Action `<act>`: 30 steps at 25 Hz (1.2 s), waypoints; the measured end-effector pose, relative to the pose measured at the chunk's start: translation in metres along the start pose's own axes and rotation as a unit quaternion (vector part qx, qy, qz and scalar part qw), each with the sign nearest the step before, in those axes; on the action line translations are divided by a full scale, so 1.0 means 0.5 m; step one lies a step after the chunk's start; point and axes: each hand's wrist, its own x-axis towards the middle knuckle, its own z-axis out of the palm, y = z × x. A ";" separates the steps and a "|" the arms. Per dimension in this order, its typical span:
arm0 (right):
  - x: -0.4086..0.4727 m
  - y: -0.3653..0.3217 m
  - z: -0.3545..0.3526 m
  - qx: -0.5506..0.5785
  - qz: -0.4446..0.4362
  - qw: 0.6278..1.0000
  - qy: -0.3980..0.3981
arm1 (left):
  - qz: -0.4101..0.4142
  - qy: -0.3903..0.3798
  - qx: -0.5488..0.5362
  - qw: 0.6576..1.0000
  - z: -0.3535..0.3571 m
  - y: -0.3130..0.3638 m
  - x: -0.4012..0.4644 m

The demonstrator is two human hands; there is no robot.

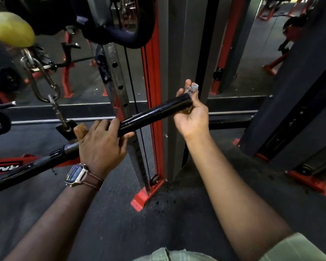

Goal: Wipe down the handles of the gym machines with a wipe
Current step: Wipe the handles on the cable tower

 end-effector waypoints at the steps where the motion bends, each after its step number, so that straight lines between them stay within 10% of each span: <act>1: -0.003 0.002 0.002 0.042 0.008 0.999 0.013 | 0.000 0.003 -0.003 1.000 0.000 0.001 0.001; 4: -0.007 0.017 0.010 0.108 0.047 0.993 0.020 | -0.001 0.025 -0.019 0.999 -0.001 0.012 0.007; 8: -0.029 0.068 0.001 -0.139 0.075 0.987 0.024 | -0.006 0.027 -0.043 0.999 -0.004 0.027 0.019; 17: -0.014 0.062 -0.015 -0.221 -0.008 0.973 0.064 | -0.013 0.025 -0.068 0.997 -0.001 0.037 0.030; 21: -0.014 0.003 -0.002 -0.217 -0.206 0.946 0.122 | -0.003 0.030 -0.064 0.998 -0.006 0.044 0.025; 25: -0.034 0.001 0.002 -0.384 -0.487 0.782 0.069 | -0.004 0.029 -0.066 0.997 -0.009 0.057 0.031; 30: -0.039 0.049 -0.023 -0.688 -0.575 0.422 -0.136 | -0.001 0.008 -0.038 0.999 -0.004 0.057 0.036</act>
